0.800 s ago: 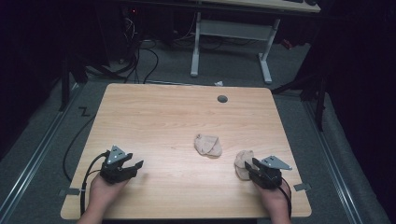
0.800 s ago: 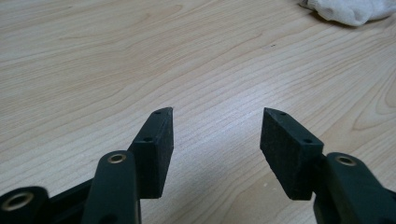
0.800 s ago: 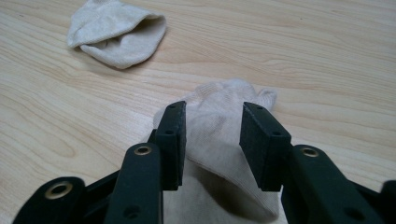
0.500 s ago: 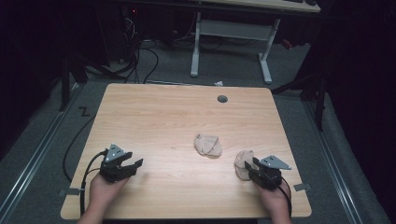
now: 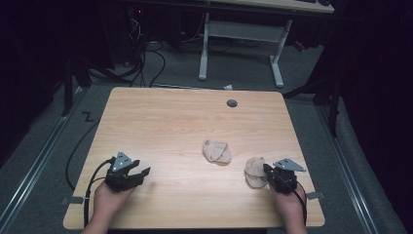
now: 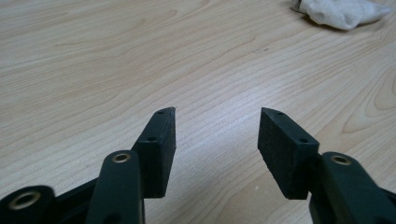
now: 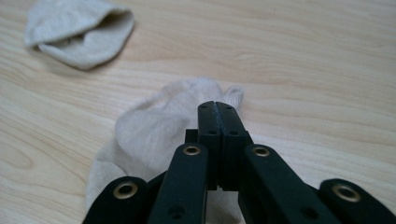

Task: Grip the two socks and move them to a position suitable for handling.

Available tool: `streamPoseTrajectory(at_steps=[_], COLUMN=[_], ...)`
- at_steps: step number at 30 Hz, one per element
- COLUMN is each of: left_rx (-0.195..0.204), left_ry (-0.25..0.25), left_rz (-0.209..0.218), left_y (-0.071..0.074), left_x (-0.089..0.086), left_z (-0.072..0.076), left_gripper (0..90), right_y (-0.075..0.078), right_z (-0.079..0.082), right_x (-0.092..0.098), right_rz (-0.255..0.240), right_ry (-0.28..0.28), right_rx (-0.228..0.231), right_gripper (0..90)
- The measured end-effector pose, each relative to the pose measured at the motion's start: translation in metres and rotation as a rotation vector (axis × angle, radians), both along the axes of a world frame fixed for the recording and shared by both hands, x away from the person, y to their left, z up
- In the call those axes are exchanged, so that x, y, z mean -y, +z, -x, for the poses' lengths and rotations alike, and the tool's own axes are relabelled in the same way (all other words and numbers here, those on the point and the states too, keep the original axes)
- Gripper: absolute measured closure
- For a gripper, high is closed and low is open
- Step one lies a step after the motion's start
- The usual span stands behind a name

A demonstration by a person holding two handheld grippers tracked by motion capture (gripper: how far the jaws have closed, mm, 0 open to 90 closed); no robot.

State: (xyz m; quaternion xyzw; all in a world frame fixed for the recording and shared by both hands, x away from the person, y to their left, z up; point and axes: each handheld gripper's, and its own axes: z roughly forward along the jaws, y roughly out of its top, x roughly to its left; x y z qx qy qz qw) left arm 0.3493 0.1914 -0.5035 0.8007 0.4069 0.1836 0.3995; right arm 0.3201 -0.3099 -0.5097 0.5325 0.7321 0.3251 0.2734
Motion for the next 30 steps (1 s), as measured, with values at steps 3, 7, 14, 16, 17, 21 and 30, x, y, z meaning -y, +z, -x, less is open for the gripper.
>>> streamPoseTrajectory(at_steps=[3, 7, 14, 16, 17, 21, 30], left_rx=[0.0, -0.011, -0.016, -0.017, -0.018, -0.025, -0.031], left_ry=[-0.004, -0.022, -0.044, -0.053, -0.057, -0.079, -0.136], left_rz=[-0.015, -0.019, -0.017, -0.016, -0.018, -0.015, 0.009], left_y=[-0.001, -0.003, -0.003, -0.003, -0.003, -0.004, -0.003], left_x=[0.002, 0.005, 0.01, 0.012, 0.012, 0.018, 0.038], left_z=[0.001, 0.002, 0.004, 0.005, 0.005, 0.007, 0.017], left_gripper=[44.4, 44.2, 44.1, 43.9, 43.9, 43.9, 44.7], right_y=[-0.006, -0.013, -0.013, -0.013, -0.013, -0.014, -0.015], right_z=[-0.002, -0.002, 0.0, 0.0, 0.001, 0.002, 0.004], right_x=[0.0, -0.004, -0.026, -0.033, -0.037, -0.051, -0.087], right_rz=[0.018, 0.026, 0.037, 0.037, 0.039, 0.038, 0.037], right_ry=[0.015, 0.059, 0.145, 0.17, 0.18, 0.22, 0.322], right_rx=[-0.044, -0.075, -0.079, -0.078, -0.078, -0.078, -0.071], right_gripper=[90.0, 89.9, 89.8, 89.8, 89.7, 89.6, 89.0])
